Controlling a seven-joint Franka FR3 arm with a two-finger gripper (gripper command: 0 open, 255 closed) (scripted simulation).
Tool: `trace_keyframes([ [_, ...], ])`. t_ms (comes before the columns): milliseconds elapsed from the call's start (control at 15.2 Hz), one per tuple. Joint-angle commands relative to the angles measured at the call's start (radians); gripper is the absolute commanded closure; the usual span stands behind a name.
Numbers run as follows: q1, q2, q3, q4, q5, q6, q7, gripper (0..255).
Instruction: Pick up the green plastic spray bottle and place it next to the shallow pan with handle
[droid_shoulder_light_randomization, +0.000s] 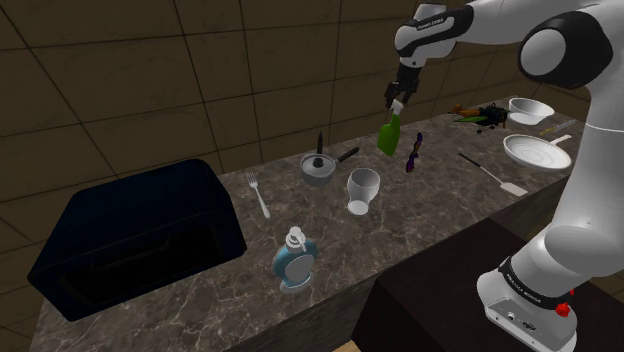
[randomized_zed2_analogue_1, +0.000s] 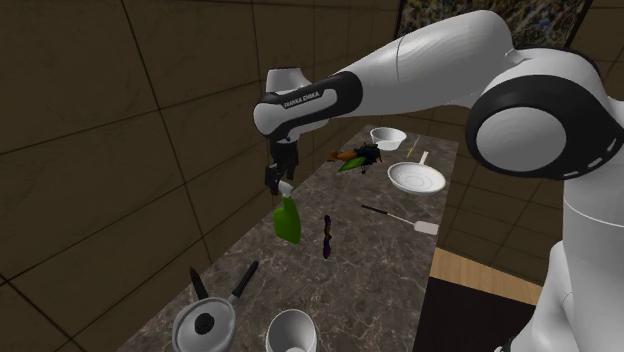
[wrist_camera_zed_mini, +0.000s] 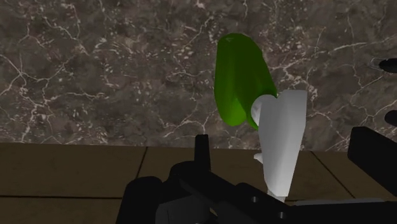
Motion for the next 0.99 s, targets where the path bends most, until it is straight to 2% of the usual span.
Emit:
trace_keyframes([
  [0, 0.0, 0.004, 0.001, 0.0, 0.001, 0.004, 0.0, 0],
  [396, 0.0, 0.004, 0.001, 0.0, 0.001, 0.004, 0.0, 0],
  [462, 0.0, 0.004, 0.001, 0.0, 0.001, 0.004, 0.0, 255],
  [924, 0.0, 0.003, 0.001, 0.0, 0.001, 0.004, 0.0, 255],
])
